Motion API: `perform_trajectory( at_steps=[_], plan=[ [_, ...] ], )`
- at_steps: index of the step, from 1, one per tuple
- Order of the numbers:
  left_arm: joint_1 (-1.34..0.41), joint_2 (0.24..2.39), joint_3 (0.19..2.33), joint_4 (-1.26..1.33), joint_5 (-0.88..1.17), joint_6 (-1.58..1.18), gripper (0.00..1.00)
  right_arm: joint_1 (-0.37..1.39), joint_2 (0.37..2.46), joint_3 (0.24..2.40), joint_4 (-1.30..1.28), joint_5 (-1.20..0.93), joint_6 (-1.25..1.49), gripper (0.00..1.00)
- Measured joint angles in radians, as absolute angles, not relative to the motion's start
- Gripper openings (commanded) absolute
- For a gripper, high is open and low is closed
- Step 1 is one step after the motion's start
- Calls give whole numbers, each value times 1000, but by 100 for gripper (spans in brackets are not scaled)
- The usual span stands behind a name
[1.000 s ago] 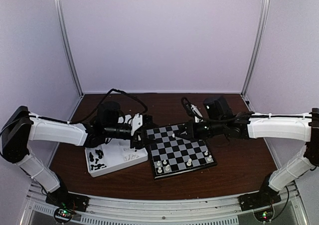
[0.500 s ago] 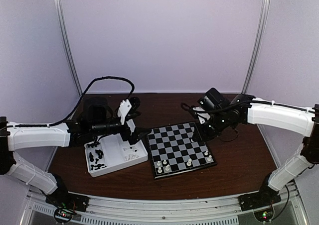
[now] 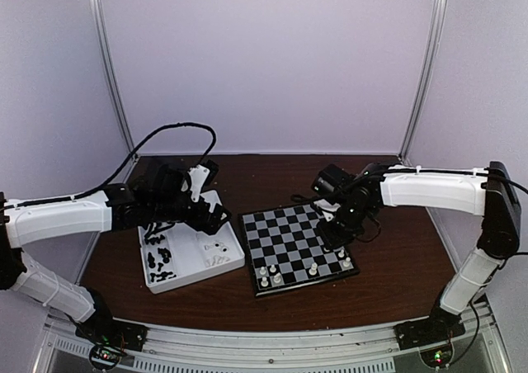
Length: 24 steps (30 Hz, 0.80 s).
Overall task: Set up the chess pieces on the board
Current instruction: Place the chess piece on the chessboard.
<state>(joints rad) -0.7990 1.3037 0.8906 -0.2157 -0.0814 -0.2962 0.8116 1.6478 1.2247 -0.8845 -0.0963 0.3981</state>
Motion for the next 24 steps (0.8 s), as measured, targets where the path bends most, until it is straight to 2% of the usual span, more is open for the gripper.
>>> perform_trajectory(
  at_steps=[24],
  plan=[
    [-798,1327,921,-318,-146,-314,92,800,1771,1226,-904,-54,384,9]
  ],
)
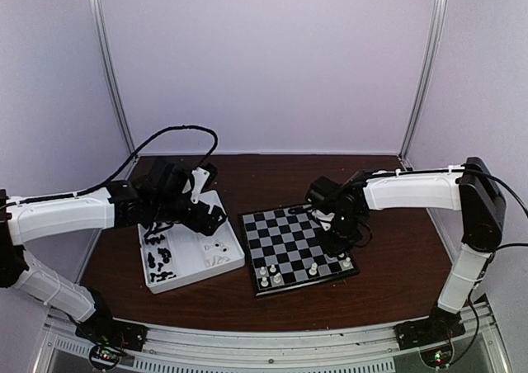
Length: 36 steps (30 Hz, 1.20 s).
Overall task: Set up the chess pieces on the board
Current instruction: Place the chess piece on the chessboard.
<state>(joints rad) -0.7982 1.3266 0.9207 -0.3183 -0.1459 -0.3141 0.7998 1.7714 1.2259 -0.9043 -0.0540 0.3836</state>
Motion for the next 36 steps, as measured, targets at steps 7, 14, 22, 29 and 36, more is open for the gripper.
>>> perform_trajectory(
  at_steps=[7,14,22,29,36],
  plan=[
    [-798,1343,940,-336,-150,-315,92,799,1778,1226,-899,-52,372,11],
    [-798,1355,944,-355,-151,-318,92,798,1795,1226,-894,-51,368,16],
    [-796,1367,962,-376,-162,-329,91,798,1795,1227,-894,-44,364,22],
    [-762,1378,977,-403,-171,-360,90,798,1795,1251,-894,-43,361,19],
    [-746,1384,977,-431,-179,-382,85,798,1795,1252,-894,-42,360,27]
  ],
)
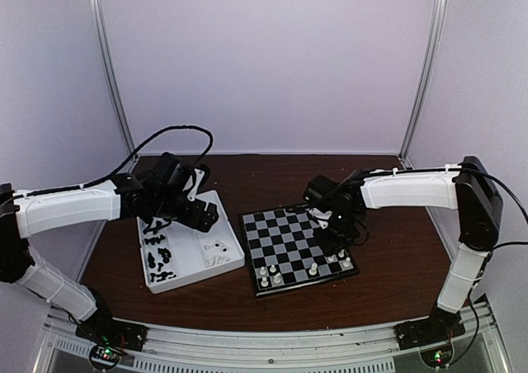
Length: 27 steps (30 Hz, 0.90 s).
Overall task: Set up the chess pieces on the board
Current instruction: Place the chess piece on the chessboard, then pick up the chess piece from the storage box.
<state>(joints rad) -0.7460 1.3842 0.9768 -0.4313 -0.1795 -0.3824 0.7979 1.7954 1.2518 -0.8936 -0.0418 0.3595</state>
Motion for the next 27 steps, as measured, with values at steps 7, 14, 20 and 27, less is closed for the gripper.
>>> perform_trajectory(
  at_steps=[7,14,20,27],
  plan=[
    [-694,1434,995,-469,-176,-421,58,798,1760,1250,-878,-37,358,28],
    [-604,1565,1056,-504,-155,-441,55,798,1625,1222,-813,-38,358,28],
    [-580,1749,1215,-582,-148,-458,53,798,1536,1192,-757,-39,364,29],
    [-580,1844,1310,-607,-130,-501,48,798,1518,1174,-724,-39,364,29]
  ],
)
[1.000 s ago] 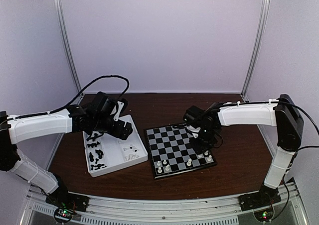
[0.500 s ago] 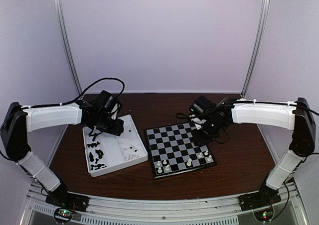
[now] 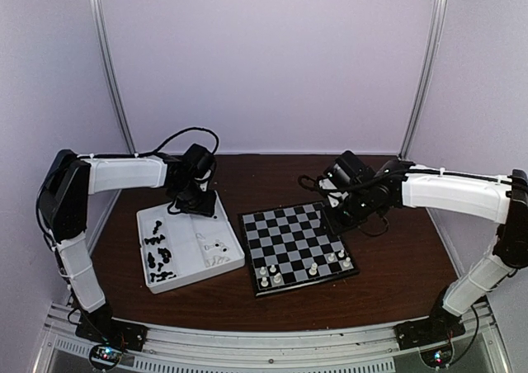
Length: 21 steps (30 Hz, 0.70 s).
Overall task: Set up the chess pieces on the board
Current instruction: Pick up the chess piece from the storage box.
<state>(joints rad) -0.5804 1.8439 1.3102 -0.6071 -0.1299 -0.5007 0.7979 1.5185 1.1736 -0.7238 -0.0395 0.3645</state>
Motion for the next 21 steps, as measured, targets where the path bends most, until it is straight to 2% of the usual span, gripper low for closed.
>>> perform_trajectory(
  at_steps=[2,6,21],
  plan=[
    [-580,1862,1332,-609,-130,-521,42,798,1518,1165,-721,-39,364,29],
    [-580,1909,1380,-607,-129,-564,37,798,1518,1155,-715,-40,364,29],
    [-580,2021,1440,-606,-152,-683,35,798,1477,1134,-683,-39,345,28]
  ],
)
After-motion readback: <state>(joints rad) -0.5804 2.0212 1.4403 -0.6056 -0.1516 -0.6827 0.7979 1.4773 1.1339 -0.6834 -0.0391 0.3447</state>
